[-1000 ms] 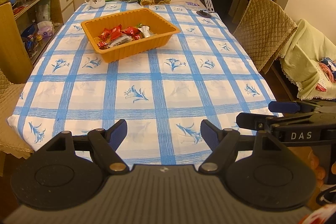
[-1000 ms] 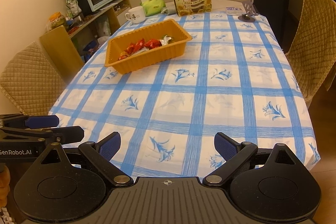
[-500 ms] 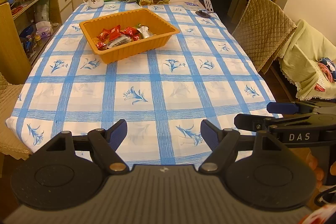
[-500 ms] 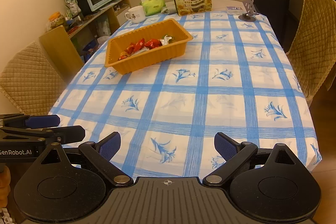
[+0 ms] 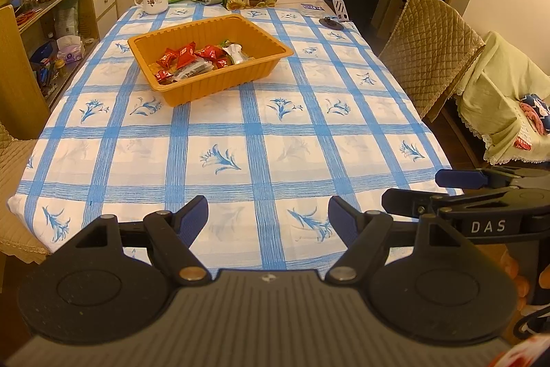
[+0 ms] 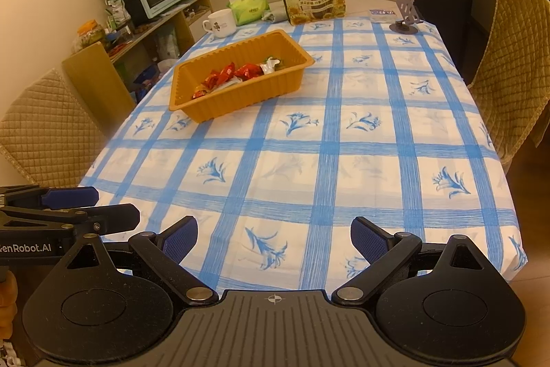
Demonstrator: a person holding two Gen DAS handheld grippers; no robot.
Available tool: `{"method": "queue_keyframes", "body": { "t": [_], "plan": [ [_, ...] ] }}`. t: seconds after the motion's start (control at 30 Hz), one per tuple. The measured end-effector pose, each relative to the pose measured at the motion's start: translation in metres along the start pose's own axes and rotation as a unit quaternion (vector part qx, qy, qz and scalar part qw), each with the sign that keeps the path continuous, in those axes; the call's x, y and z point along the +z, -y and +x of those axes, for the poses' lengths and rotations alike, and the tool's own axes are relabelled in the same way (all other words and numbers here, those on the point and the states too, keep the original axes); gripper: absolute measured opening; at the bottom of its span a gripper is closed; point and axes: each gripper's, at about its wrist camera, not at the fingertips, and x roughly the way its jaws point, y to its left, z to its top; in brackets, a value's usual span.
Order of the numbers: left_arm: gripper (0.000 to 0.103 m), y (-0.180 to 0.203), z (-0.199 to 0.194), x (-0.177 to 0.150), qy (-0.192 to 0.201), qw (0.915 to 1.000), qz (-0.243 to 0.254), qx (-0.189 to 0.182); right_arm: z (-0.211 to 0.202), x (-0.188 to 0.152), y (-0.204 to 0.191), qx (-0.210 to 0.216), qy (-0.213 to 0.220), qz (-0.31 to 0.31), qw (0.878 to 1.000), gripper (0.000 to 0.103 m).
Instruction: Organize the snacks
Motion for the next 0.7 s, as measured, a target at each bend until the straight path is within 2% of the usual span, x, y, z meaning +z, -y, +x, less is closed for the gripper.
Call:
{"method": "queue_keyframes", "body": {
  "t": [0.7],
  "plan": [
    [0.075,-0.0004,0.001,0.0005,0.0,1.0,0.0,0.0,0.0037,0.0008,0.0017,0.001,-0.001,0.0,1.0,0.095]
  ]
}}
